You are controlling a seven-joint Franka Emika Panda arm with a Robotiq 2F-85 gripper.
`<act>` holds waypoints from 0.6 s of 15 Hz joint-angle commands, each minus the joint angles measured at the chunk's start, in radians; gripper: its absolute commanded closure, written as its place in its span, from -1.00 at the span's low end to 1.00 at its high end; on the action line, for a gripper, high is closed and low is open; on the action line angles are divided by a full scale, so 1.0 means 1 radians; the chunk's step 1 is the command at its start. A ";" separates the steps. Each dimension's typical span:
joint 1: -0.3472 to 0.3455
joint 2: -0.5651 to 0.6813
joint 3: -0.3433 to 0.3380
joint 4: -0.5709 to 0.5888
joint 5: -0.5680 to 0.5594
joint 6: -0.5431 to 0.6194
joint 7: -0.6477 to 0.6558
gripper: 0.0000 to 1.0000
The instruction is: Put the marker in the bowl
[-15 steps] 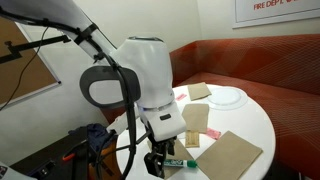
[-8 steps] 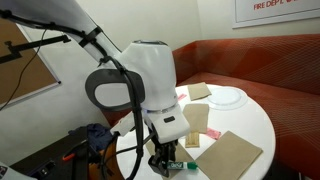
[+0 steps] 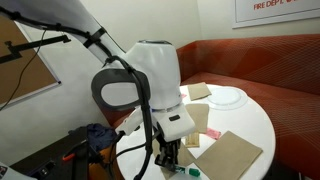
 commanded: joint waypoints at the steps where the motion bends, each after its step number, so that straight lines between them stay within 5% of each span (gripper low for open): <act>1: 0.021 0.011 -0.017 0.026 0.021 -0.013 -0.026 0.90; 9: 0.102 -0.210 -0.072 -0.071 -0.086 -0.081 -0.048 0.90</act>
